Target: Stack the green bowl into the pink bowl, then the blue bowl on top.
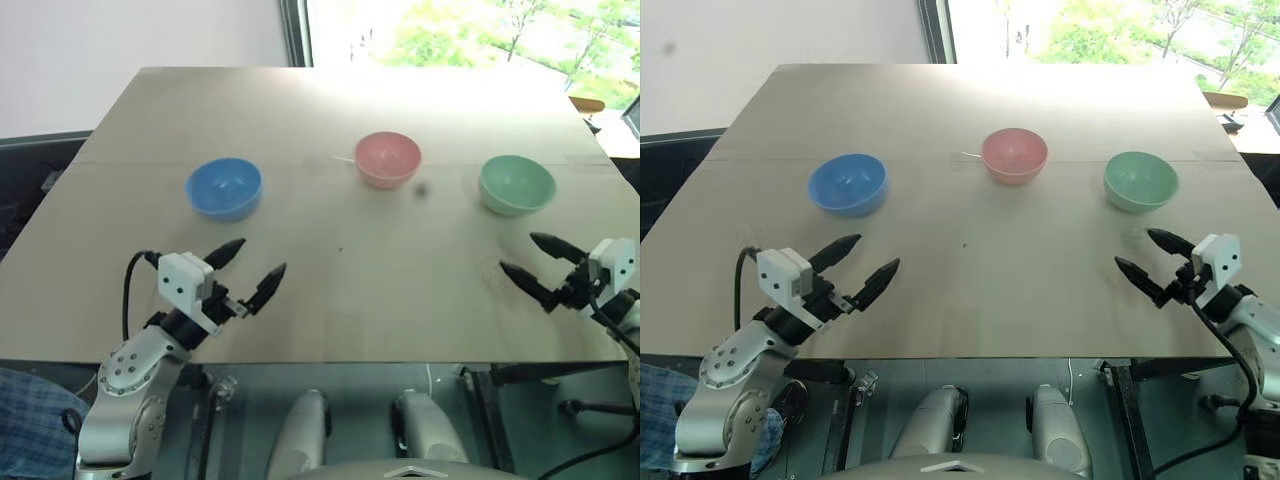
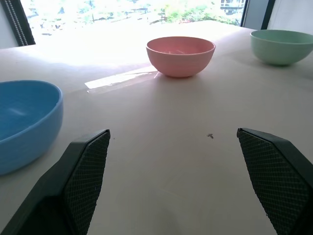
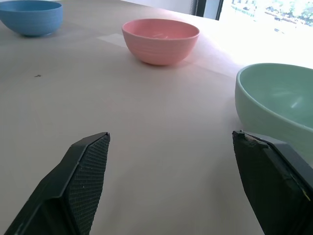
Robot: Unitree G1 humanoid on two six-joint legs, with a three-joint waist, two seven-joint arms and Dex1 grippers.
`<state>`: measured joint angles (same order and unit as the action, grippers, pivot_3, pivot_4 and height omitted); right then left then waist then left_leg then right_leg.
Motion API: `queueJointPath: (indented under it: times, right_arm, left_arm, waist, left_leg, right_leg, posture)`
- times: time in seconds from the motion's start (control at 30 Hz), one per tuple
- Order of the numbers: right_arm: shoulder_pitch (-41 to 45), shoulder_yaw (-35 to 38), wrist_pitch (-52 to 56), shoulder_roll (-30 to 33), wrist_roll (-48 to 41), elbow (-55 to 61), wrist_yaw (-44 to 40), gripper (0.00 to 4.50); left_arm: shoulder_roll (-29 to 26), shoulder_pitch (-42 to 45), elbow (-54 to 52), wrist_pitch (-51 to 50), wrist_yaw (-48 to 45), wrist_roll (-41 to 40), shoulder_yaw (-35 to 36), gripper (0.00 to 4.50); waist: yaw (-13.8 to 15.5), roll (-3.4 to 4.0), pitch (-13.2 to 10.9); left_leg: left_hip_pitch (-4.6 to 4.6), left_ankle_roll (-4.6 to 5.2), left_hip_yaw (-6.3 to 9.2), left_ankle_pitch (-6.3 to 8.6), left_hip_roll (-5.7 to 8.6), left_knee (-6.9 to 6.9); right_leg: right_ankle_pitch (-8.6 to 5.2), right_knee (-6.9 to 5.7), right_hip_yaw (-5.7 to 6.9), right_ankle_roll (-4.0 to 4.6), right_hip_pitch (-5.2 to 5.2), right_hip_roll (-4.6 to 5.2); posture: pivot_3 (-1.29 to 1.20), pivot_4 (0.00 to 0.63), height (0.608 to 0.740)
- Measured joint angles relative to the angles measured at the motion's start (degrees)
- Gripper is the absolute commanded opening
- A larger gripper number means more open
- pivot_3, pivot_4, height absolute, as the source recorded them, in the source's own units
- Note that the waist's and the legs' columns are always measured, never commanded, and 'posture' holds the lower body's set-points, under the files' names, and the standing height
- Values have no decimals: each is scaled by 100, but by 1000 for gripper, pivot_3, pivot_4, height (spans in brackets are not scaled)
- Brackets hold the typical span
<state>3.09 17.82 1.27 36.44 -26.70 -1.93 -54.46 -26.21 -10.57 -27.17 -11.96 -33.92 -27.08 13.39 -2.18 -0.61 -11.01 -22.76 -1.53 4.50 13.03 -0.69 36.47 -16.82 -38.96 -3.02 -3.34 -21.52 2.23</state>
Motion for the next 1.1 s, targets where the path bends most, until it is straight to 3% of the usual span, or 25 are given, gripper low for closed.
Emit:
queueJointPath:
  times: [0.27,0.5,0.73,1.1]
  right_arm:
    - [1150,-582,3,394,541,50,-18,4222]
    - [3239,-1598,9,620,1630,-1191,-106,4222]
    - [4816,-2696,-503,122,2727,-2853,-240,4222]
    - [6056,-3994,-1641,-633,4267,-5040,-149,4222]
  left_arm:
    - [192,153,-69,-295,432,-263,50,4419]
    - [277,379,-276,-396,668,-489,167,4419]
    - [324,547,-378,-444,830,-599,174,4419]
    - [382,311,-591,-450,1035,-569,197,4419]
  waist:
    - [2,0,0]
    - [-7,1,-1]
    - [-21,1,-2]
    - [-24,2,-3]
  left_leg:
    - [-2,0,3,0,1,4]
    - [-3,-1,3,-1,-1,6]
    - [-13,-2,-2,-1,3,4]
    - [-15,-2,0,-1,3,2]
  right_leg:
    - [0,0,2,0,0,0]
    - [4,0,3,-3,-1,-2]
    - [5,3,-1,-3,-13,3]
    - [5,1,0,-2,-17,3]
  posture:
    - [0,150,740]
    - [0,150,740]
    - [0,150,740]
    - [0,150,740]
